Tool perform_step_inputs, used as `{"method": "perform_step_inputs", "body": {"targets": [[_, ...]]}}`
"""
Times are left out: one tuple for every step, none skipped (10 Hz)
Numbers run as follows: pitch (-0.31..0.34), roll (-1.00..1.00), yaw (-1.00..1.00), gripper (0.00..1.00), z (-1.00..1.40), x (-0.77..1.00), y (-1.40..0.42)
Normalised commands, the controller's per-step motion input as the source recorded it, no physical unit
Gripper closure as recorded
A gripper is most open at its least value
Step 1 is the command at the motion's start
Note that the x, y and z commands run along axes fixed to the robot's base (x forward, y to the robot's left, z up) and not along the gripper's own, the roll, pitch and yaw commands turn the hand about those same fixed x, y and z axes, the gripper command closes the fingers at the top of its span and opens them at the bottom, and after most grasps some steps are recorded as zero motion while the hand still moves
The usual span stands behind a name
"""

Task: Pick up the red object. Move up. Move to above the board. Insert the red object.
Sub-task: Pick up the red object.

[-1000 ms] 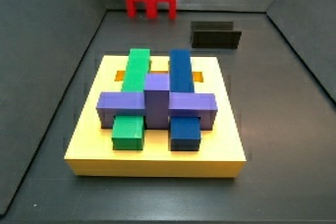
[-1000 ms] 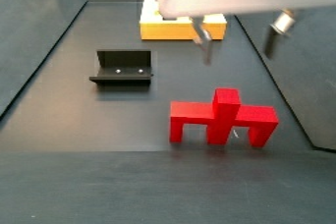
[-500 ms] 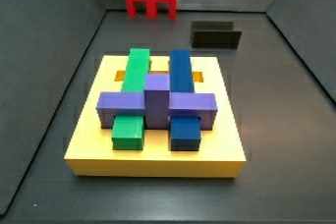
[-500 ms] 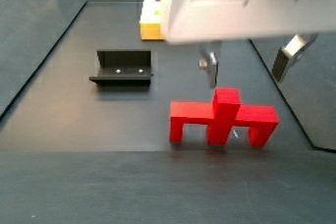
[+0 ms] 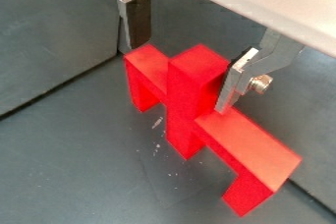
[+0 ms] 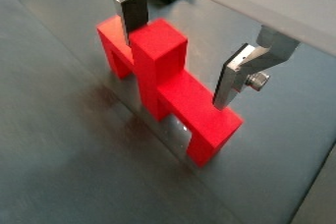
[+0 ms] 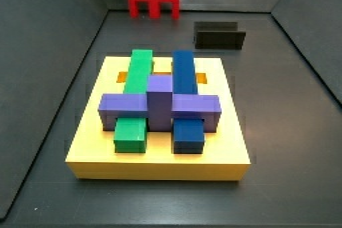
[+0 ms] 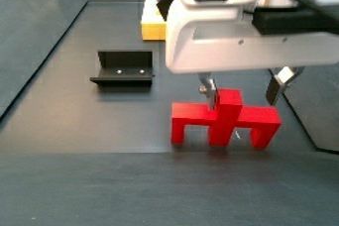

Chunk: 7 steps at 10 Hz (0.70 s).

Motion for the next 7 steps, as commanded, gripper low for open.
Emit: {"method": "perform_step_inputs", "body": {"targets": [[-0.099,-0.1,-0.15,0.0,-0.17,0.0,0.1],[-0.099,-0.13,-0.14,0.0,-0.12,0.0,0.11],[-0.076,-0.11,-0.16,0.0,-0.1,0.0,0.12],[0.0,0.0,0.0,0.0,0.0,0.03,0.0],[-0.046,-0.06,-0.02,0.0,0.0,0.0,0.0],[-0.063,-0.1,-0.09,0.0,0.0,0.02,0.0],[-0.08,-0.08,-0.09,0.0,0.0,0.01,0.0]]}}
